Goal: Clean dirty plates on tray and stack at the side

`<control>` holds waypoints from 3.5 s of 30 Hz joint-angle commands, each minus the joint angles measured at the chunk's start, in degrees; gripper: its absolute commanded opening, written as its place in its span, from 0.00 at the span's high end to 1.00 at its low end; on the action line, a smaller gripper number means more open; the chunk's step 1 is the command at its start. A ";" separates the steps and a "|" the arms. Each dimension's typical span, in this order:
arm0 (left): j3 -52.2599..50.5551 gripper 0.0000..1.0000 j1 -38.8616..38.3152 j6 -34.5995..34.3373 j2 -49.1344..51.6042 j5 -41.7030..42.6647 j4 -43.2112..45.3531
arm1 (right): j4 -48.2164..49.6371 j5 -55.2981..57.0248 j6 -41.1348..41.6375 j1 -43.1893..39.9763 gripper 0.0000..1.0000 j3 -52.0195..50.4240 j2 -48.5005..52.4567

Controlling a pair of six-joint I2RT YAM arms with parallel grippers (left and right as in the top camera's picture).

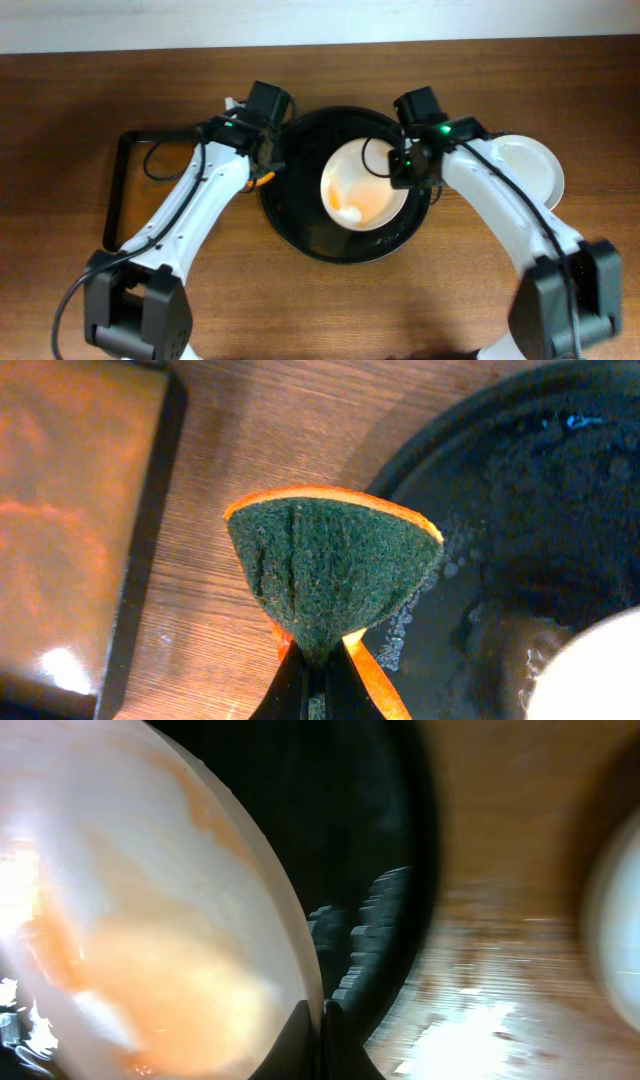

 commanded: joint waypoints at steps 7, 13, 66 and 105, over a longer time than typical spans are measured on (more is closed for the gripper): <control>1.46 0.99 2.05 0.72 -1.73 2.56 -0.02 | -2.32 39.15 -1.64 11.56 0.96 0.87 -4.50; 1.46 0.99 2.05 0.72 -1.73 2.58 -0.02 | -2.25 53.70 -1.66 20.04 0.96 0.87 -4.50; -6.54 0.99 -3.74 20.90 20.48 70.71 29.18 | -1.90 0.55 9.97 -45.16 0.52 1.51 -1.86; -5.29 1.00 -4.09 10.86 0.57 4.20 5.62 | -6.78 -28.04 -8.17 -34.64 0.45 1.53 -1.38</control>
